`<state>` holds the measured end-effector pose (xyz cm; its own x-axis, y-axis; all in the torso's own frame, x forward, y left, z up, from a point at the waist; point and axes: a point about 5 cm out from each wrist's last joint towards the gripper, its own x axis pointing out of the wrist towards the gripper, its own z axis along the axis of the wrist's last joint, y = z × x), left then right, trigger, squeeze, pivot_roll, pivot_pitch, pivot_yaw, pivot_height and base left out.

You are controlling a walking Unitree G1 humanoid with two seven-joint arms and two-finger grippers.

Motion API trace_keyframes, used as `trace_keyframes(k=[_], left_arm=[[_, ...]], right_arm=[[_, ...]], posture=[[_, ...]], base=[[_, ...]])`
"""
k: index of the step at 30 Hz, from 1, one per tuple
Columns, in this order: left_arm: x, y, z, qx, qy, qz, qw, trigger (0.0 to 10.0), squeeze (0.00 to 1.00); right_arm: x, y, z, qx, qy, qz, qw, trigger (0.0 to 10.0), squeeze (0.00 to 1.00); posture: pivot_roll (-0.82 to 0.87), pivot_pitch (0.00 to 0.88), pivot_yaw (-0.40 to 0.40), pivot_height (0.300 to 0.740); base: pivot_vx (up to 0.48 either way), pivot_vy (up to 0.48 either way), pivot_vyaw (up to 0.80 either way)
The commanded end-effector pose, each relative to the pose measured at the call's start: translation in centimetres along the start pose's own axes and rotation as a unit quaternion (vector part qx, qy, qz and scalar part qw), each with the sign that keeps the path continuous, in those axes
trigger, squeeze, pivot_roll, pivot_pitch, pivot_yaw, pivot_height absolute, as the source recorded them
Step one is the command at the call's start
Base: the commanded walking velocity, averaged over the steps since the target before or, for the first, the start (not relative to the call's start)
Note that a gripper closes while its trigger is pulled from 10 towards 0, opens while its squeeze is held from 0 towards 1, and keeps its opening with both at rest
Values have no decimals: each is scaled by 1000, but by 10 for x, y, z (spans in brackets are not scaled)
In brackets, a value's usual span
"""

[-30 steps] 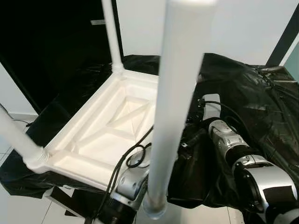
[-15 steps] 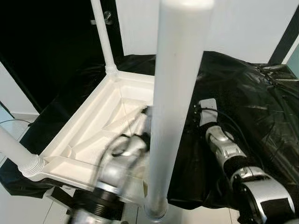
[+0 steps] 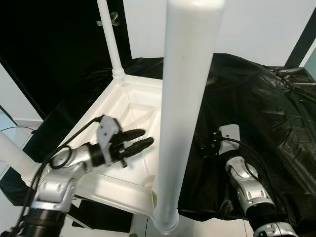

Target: Building children table

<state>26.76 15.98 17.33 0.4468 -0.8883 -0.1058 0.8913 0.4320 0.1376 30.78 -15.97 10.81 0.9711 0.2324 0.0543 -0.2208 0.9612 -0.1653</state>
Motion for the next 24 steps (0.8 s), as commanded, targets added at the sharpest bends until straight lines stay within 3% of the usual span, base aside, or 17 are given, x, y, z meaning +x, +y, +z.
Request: trace_keyframes(k=[1,6,8,9,10,12,14,15,16,17,24], left_arm=[[-15,-2,-4,4,28,-48,998,10000,0],[-34,-4,-15,-7,77,-64,995,10000,0],[-34,-4,-15,-7,77,-64,995,10000,0],[-50,-8,-26,-26,133,-83,987,10000,1000],[-50,-8,-26,-26,133,-83,987,10000,1000],[-62,-10,-36,-15,187,-86,979,10000,1000],[-65,-10,-40,-3,208,-86,974,10000,1000],[-68,-12,-43,8,225,-93,970,10000,459],[-68,-12,-43,8,225,-93,970,10000,459],[-69,-13,-44,14,235,-99,967,10000,0],[-73,-16,-52,8,275,-113,955,10000,0]], right_arm=[[-8,2,3,-5,-2,16,1000,10000,0],[-20,6,10,-5,-8,33,999,10000,0],[-20,6,10,-5,-8,33,999,10000,0],[-25,9,12,-6,-7,39,999,10000,0],[-25,9,12,-6,-7,39,999,10000,0],[-26,10,14,-6,-4,41,999,10000,0],[-26,9,15,-8,-3,41,999,10000,0],[-25,8,16,-8,-2,41,999,10000,0],[-25,8,16,-8,-2,41,999,10000,0],[-25,7,17,-8,-2,41,999,10000,0],[-25,2,18,-21,5,43,999,10000,0]], posture=[[80,0,23,740],[79,0,20,740],[79,0,20,740],[81,0,16,740],[81,0,16,740],[84,0,12,740],[84,0,12,740],[85,0,11,740],[85,0,11,740],[85,0,10,740],[81,0,8,740]], base=[[0,0,0],[0,0,0],[0,0,0],[0,0,0],[0,0,0],[0,0,0],[0,0,0],[0,0,0],[0,0,0],[0,0,0],[0,0,0]])
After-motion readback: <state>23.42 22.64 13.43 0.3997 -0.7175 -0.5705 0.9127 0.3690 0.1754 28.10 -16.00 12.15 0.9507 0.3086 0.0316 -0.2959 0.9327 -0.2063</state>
